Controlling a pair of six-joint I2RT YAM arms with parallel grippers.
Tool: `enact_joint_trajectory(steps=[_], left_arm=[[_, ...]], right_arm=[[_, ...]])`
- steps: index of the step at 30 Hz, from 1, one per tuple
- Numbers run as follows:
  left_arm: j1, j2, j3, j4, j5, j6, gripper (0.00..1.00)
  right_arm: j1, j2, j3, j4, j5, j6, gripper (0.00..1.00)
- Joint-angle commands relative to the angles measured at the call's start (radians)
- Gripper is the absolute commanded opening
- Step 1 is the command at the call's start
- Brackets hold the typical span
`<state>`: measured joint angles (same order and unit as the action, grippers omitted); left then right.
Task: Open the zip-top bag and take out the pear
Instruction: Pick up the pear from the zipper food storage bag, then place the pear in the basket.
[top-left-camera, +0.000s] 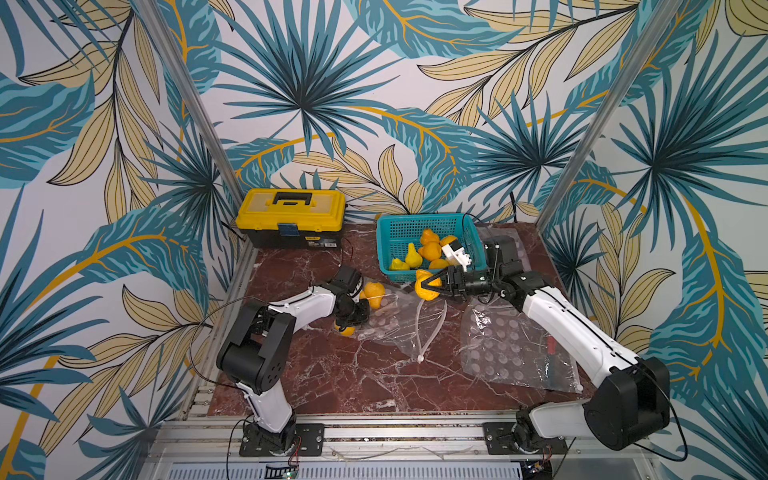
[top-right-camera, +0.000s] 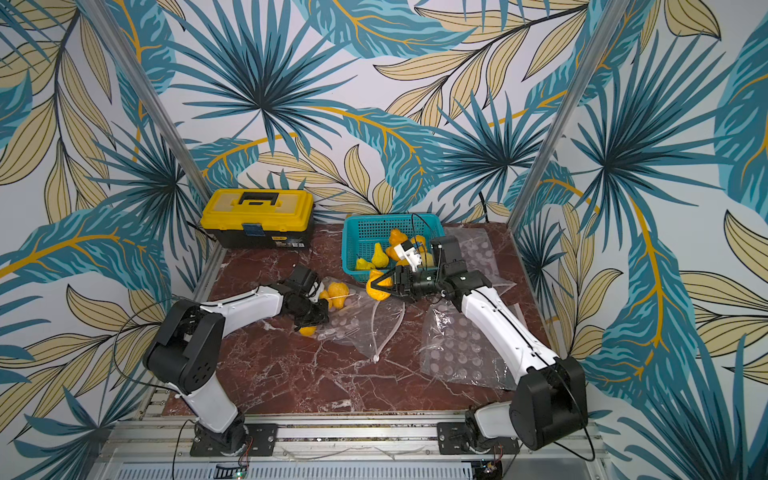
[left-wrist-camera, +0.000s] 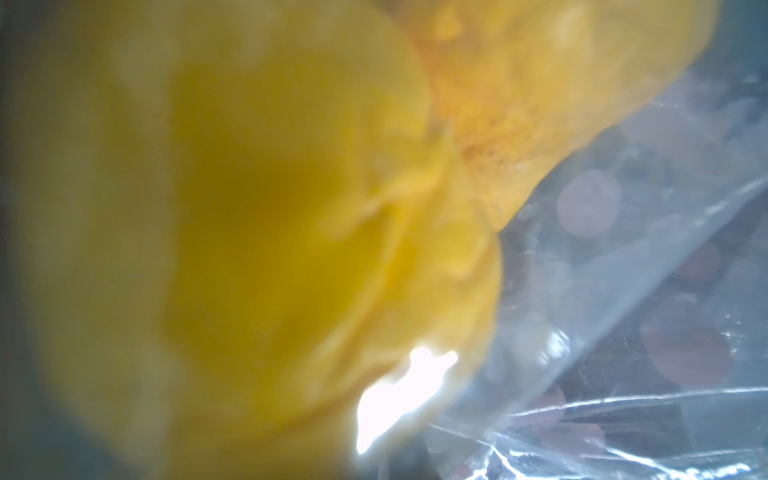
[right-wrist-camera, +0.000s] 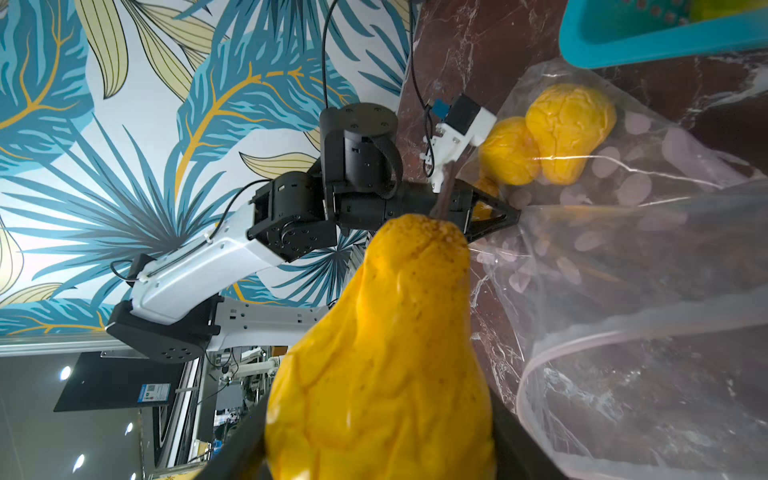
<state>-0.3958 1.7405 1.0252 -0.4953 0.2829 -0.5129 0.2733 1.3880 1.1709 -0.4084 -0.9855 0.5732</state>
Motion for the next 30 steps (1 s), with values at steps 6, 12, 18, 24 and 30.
enact_joint_trajectory(steps=[6, 12, 18, 24, 30], left_arm=[[0.009, -0.006, -0.062, -0.046, -0.043, 0.008, 0.10], [0.009, -0.067, -0.119, -0.046, -0.045, -0.011, 0.10], [0.008, -0.124, -0.164, -0.047, -0.038, -0.034, 0.11], [0.007, -0.201, -0.168, -0.051, -0.032, -0.063, 0.17], [0.009, -0.281, -0.104, -0.106, -0.040, -0.068, 0.28]], right_arm=[[-0.065, 0.060, 0.188, -0.155, 0.247, -0.121, 0.62], [-0.091, 0.207, 0.328, -0.248, 0.435, -0.184, 0.62], [-0.114, 0.339, 0.457, -0.311, 0.630, -0.249, 0.62], [-0.134, 0.479, 0.579, -0.361, 0.779, -0.306, 0.63], [-0.137, 0.630, 0.686, -0.398, 0.819, -0.346, 0.63]])
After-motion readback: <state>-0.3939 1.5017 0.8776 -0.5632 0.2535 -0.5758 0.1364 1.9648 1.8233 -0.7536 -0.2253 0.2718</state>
